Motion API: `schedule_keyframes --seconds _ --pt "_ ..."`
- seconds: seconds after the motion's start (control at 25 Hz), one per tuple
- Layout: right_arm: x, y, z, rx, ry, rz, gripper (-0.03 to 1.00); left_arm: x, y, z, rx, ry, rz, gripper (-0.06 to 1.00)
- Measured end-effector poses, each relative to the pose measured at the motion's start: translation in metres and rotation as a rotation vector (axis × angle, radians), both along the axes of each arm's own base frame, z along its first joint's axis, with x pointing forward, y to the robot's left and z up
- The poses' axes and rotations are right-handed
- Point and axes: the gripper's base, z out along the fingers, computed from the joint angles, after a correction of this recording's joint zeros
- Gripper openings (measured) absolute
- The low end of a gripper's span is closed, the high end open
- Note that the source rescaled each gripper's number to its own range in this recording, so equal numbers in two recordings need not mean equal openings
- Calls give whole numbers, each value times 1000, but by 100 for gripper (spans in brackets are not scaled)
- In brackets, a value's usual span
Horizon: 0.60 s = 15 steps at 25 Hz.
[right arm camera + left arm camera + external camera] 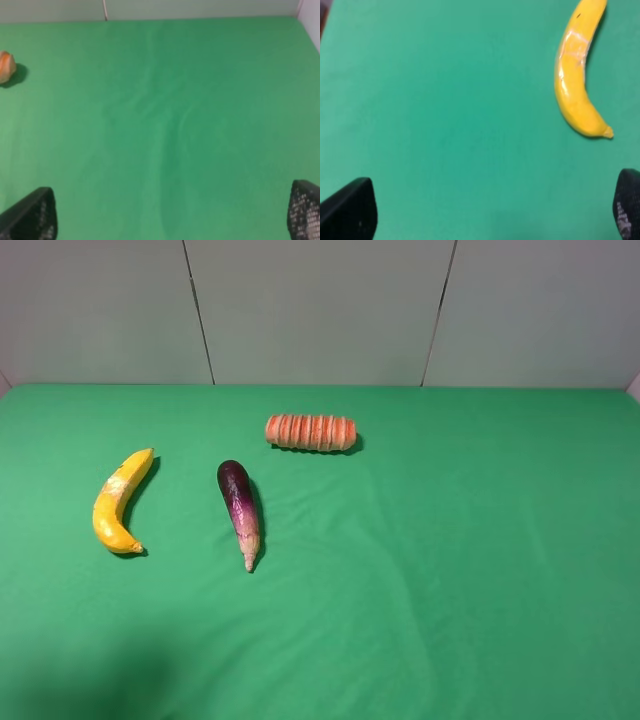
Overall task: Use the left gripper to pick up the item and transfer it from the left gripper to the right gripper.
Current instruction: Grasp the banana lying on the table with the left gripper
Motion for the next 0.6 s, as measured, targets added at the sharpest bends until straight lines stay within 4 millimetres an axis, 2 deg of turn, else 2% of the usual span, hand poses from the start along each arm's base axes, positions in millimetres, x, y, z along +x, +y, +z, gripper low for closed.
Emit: schedule_keyframes --seconds 0.32,0.6 --pt "0 0 0 0 0 0 100 49 0 -37 -43 138 -43 90" --pt "0 0 0 0 0 0 100 78 -2 -69 -99 216 -37 90"
